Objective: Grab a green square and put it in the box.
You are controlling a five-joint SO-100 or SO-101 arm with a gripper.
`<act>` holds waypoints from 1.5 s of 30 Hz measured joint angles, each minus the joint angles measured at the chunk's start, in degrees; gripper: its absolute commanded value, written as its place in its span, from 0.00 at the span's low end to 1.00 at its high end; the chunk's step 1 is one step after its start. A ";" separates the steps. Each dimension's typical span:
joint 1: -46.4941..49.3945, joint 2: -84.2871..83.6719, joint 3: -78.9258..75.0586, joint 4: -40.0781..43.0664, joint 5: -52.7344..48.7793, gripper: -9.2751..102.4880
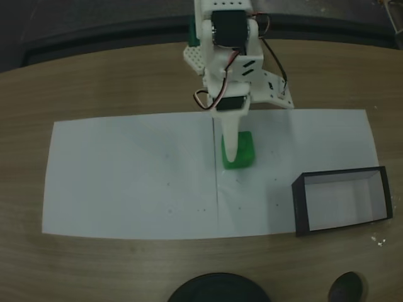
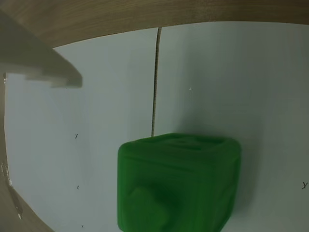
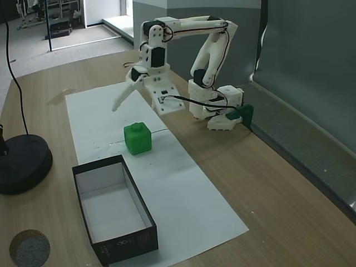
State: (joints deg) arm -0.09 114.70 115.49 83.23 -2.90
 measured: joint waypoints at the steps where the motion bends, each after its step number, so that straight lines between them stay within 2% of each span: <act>1: 0.00 -2.37 -0.88 0.00 0.09 0.50; 6: -3.69 -10.55 -2.99 -0.62 0.35 0.50; 13: -10.37 -12.66 -2.99 -3.78 5.19 0.50; 17: -9.67 -12.66 -2.99 -5.54 5.36 0.49; 24: -5.63 -12.66 -2.99 -5.71 5.19 0.38; 37: -5.98 -12.66 5.36 -16.17 5.19 0.37; 43: -5.54 -12.48 5.62 -16.44 5.19 0.23; 45: -5.80 -12.48 5.62 -16.44 5.19 0.22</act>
State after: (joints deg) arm -5.89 102.22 121.11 66.80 2.29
